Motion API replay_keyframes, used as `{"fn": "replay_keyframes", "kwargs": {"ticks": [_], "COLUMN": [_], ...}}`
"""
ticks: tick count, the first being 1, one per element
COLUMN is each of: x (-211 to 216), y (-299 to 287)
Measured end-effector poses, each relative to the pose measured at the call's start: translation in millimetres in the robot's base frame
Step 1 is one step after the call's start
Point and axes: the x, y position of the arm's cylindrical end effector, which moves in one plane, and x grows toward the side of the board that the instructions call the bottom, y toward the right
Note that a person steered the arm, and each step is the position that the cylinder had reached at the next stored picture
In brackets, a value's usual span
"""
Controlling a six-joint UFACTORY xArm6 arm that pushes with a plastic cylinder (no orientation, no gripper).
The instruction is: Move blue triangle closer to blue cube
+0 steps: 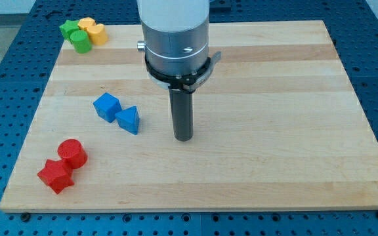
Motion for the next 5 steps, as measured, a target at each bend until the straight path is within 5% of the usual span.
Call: {"fn": "replay_keyframes", "kwargs": {"ticks": [5], "x": [-22], "y": [-76]}}
